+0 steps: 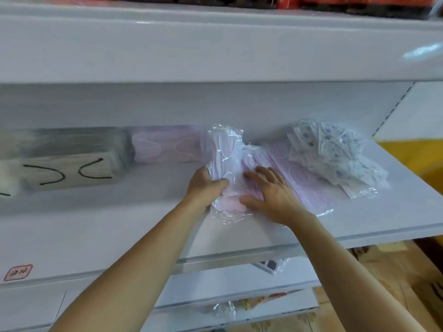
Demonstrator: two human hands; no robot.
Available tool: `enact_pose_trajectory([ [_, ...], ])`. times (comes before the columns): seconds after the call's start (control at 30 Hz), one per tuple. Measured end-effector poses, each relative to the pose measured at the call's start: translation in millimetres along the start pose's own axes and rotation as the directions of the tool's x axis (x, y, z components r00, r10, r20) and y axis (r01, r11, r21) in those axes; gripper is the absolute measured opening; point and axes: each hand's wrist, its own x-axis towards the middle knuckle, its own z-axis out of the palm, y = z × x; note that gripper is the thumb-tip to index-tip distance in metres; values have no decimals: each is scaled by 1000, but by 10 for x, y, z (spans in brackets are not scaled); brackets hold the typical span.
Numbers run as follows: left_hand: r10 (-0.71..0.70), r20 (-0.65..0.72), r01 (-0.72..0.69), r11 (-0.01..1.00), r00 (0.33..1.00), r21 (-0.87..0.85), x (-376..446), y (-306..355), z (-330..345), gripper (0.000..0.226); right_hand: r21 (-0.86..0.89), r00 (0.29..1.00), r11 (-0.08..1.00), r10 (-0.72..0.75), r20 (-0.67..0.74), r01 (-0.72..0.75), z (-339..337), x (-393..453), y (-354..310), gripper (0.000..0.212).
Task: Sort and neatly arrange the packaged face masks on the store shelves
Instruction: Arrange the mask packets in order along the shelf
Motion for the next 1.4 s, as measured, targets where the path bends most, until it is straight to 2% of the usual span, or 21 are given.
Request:
enact_pose_trajectory([
  [0.1, 76, 11, -76, 991, 997, 112, -7, 4, -140, 11, -32, 997, 999, 32, -65, -34, 61, -55, 110, 80],
  [0.2, 98, 11, -98, 989, 995, 112, -39, 40, -182, 14, -16, 985, 1000, 19, -169, -22, 99, -86, 92, 62],
  [0.3, 93, -2, -93, 995, 996, 45, -56, 61, -255, 17, -15, 953, 999, 41, -302, -47, 148, -88, 106, 39],
  [0.4, 89, -41, -89, 996, 995, 21, -88, 22, -451, 18, -34, 920, 993, 96, -379, -117, 205, -88, 130, 35],
  [0.53, 111, -112, -120, 990, 987, -72, -87, -99, -740, 20, -84, 865, 988, 74, -496, -133, 218, -71, 130, 26],
  [0.67, 125, -87, -140, 971, 988, -193, -118, -255, -910, 24, -124, 790, 982, 36, -612, -142, 204, -77, -30, 9],
  [0.73, 132, -98, -150, 967, 986, -206, -168, -308, -947, 22, -5, 792, 997, 56, -608, -75, 152, -80, -160, 9],
  [0.77, 135, -111, -156, 965, 985, -209, -186, -329, -965, 22, 135, 823, 990, 108, -558, -39, 106, -86, -255, 17],
  [0.83, 129, -140, -157, 965, 982, -209, -220, -338, -1019, 23, 480, 904, 877, 218, -368, -16, 10, -75, -488, 35],
  [0.87, 128, -156, -160, 963, 980, -217, -237, -329, -1062, 24, 598, 938, 801, 218, -269, -15, -19, -49, -603, 42],
  [0.9, 122, -175, -162, 959, 977, -234, -244, -333, -1125, 24, 637, 964, 770, 184, -195, -18, -15, -20, -713, 47],
  [0.97, 105, -223, -165, 948, 969, -271, -273, -352, -1294, 23, 545, 984, 837, 57, -170, 45, 75, 11, -916, 47],
  [1.03, 89, -269, -163, 950, 959, -268, -348, -387, -1460, 21, 361, 973, 923, -48, -224, 129, 275, 44, -1058, 41],
  [1.07, 68, -283, -144, 955, 957, -259, -397, -423, -1529, 21, 266, 976, 956, -68, -205, 123, 379, 60, -1096, 45],
  [1.13, -1, -285, -81, 958, 959, -274, -475, -515, -1617, 21, 117, 983, 992, -19, -184, 41, 537, 113, -1071, 55],
  [1.23, -65, -267, -11, 962, 961, -272, -523, -683, -1648, 20, -1, 971, 996, 89, -223, -91, 599, 227, -828, 53],
  [1.33, -82, -264, 14, 968, 961, -250, -522, -723, -1623, 20, -30, 971, 988, 142, -192, -150, 517, 310, -563, 54],
  [1.4, -74, -238, 24, 978, 968, -209, -516, -692, -1602, 19, -28, 972, 990, 128, -196, -136, 494, 324, -470, 56],
])
